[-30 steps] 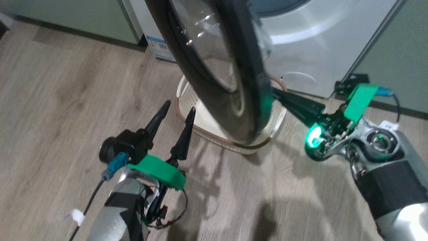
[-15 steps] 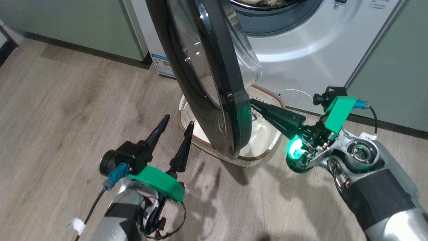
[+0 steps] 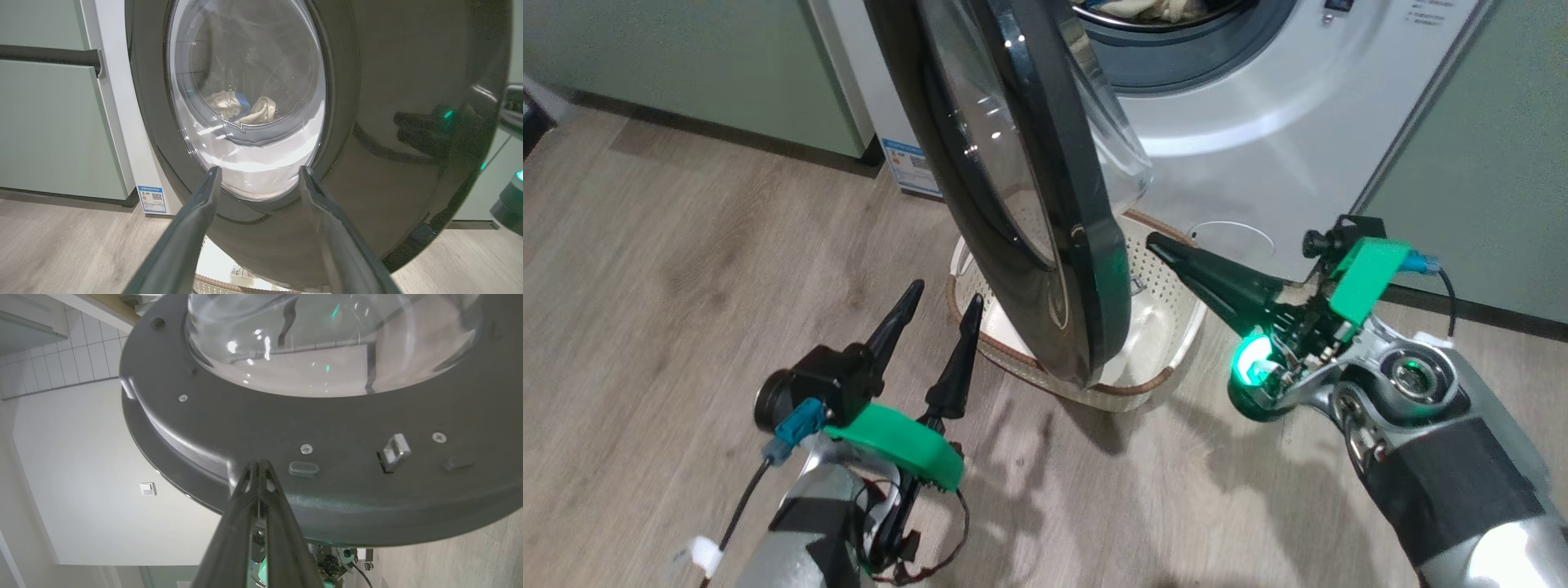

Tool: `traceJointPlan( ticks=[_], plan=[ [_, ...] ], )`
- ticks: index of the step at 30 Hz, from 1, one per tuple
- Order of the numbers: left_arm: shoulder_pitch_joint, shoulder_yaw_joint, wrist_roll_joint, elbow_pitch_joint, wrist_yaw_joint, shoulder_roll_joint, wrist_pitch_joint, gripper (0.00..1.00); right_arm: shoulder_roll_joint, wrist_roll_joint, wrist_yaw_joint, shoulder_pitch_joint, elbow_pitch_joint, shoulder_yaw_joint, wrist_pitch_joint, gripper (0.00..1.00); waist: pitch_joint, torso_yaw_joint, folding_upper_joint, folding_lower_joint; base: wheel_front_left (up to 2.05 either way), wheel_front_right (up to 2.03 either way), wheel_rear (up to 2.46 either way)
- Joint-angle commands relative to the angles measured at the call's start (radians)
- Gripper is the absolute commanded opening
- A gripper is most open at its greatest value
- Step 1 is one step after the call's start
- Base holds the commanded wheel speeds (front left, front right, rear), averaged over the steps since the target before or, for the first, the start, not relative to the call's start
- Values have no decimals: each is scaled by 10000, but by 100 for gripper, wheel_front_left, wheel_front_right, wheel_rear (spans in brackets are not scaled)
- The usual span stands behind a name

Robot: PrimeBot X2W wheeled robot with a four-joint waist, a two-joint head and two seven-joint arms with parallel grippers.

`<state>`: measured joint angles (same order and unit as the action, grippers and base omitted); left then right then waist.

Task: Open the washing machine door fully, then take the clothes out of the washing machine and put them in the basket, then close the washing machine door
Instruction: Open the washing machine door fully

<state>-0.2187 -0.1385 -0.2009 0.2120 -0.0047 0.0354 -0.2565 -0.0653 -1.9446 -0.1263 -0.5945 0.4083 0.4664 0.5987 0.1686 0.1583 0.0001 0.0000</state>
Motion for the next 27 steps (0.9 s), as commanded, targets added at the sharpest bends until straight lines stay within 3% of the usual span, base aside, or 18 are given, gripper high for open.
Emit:
traceJointPlan(
  ticks=[1,9,10,11,27],
  plan=[
    [-87,366,81,-318,28,148,-53,100,77,-39,-44,107,-429,-117,-107,0,-32,-63,-1,0,0,0,0],
    [110,608,133,-339,18,148,-53,100,-366,-27,-44,1232,-1350,-779,-378,0,-186,-391,-1,0,0,0,0],
    [136,649,137,-349,20,148,-53,100,-423,28,-44,1382,-1485,-828,-431,68,-196,-438,-1,0,0,0,0],
    [160,689,145,-354,21,148,-53,100,-456,64,-44,1535,-1617,-867,-470,100,-213,-483,-1,0,0,0,0],
    [413,1433,242,-520,65,151,-53,100,-567,676,-44,3058,-2844,-1627,-1497,100,-288,-1185,-1,0,0,0,0]
  ],
)
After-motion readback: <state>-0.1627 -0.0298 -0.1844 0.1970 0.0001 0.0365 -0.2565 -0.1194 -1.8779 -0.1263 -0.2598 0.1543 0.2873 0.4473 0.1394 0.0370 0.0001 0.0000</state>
